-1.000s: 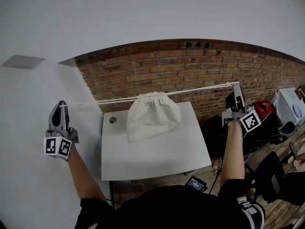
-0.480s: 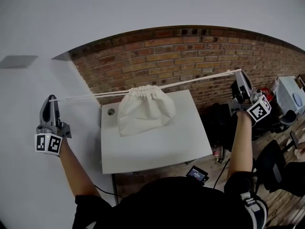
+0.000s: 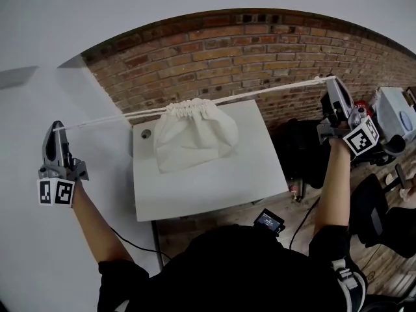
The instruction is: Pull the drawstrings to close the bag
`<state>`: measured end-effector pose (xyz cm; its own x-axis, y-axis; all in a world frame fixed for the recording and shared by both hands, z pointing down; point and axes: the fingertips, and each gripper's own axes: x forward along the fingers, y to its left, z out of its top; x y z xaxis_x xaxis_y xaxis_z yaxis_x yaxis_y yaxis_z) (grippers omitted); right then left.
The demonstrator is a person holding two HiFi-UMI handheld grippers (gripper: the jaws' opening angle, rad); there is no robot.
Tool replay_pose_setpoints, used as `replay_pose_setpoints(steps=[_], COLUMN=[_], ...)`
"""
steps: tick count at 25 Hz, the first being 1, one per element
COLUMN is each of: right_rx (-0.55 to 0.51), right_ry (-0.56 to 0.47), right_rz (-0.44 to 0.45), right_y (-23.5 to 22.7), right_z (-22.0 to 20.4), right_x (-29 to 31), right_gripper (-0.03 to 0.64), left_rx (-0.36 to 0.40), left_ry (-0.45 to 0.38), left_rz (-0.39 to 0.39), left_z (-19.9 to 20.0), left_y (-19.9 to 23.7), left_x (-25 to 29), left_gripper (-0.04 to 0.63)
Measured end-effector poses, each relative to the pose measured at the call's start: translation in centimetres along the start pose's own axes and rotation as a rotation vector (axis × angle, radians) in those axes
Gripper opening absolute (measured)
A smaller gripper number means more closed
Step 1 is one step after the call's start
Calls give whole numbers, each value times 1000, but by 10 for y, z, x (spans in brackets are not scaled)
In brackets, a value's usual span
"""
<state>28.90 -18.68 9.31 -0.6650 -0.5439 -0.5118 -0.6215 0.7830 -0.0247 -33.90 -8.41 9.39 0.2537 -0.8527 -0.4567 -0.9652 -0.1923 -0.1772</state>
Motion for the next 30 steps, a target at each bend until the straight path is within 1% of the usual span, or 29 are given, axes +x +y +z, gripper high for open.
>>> replay_pose_setpoints(steps=[4,9,12,20,25,30], right_rx=[8,11,18,9,15,40], right_ry=[28,73,79,91,119,125], right_rz=[20,23,21,52,58,59], right_y=[0,-6,-12,-19,-27,-38], right_z=[-4,-13,-12,-4,-9,-15], right_x=[-4,-11,-18,-34,-45,-49], right_gripper=[5,5,5,5,5,5], left_rx=[-2,-13,-12,-18,-24,-25], left_ry=[22,42,49,52,60,76], left_rz=[2,9,13,40,52,60], left_z=[-3,-10,-11,-9,-12,-12], left_y=[-5,-14,-19,-44,-59,-67], left_x=[-5,-11,-12,-18,-21,-20], left_gripper=[20,20,20,20,20,20])
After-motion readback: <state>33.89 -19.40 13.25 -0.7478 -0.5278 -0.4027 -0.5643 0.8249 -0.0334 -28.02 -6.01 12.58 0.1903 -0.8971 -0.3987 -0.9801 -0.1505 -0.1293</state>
